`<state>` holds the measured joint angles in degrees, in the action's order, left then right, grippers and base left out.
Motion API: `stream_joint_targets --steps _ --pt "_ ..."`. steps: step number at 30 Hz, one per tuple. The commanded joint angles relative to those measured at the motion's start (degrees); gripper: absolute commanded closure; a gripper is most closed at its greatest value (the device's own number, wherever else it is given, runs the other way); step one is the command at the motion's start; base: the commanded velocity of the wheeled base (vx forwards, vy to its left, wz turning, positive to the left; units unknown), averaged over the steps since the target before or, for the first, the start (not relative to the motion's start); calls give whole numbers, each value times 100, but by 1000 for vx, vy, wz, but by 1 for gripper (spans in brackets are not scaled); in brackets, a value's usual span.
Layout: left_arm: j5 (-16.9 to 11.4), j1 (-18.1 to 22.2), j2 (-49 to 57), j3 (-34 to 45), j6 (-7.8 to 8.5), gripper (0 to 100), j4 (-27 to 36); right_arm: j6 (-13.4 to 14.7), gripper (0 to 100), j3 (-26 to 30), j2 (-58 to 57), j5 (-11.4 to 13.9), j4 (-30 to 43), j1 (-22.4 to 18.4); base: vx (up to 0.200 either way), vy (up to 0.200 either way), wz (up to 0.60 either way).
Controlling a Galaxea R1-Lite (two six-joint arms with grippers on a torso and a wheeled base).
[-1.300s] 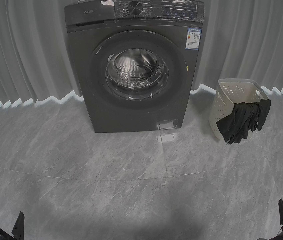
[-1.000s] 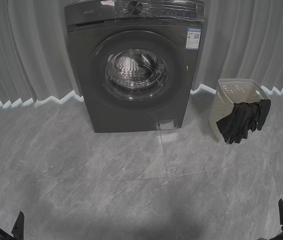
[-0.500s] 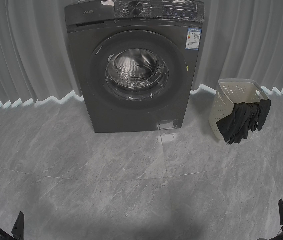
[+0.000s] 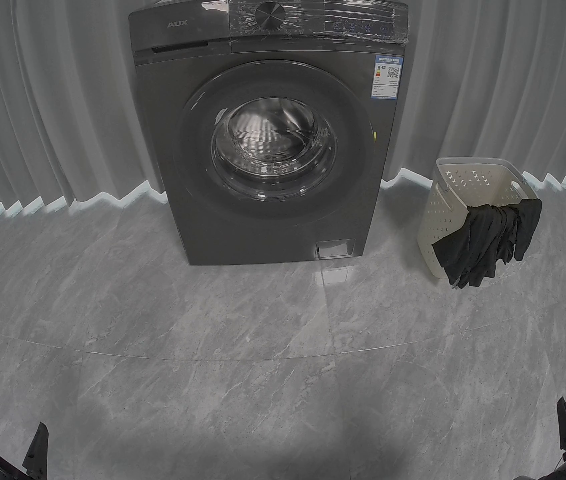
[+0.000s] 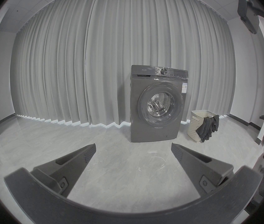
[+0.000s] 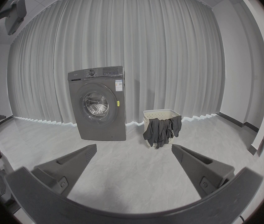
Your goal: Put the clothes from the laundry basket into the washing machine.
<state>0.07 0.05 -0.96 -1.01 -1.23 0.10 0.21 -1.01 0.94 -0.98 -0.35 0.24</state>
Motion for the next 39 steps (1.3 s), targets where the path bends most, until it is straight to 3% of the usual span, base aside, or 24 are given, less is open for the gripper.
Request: stream_joint_targets --steps 1,10,31,39 --pt "1 4 96 92 0 0 -1 6 0 101 -94 -8 0 2 0 0 600" --pt "1 4 96 92 -9 0 -1 6 0 101 -94 -8 -9 11 0 0 133" --pt "1 -5 96 92 -9 0 -1 -3 0 101 -94 1 0 11 200 0 0" --pt "1 4 96 92 9 0 -1 6 0 101 -94 -8 -9 2 0 0 225"
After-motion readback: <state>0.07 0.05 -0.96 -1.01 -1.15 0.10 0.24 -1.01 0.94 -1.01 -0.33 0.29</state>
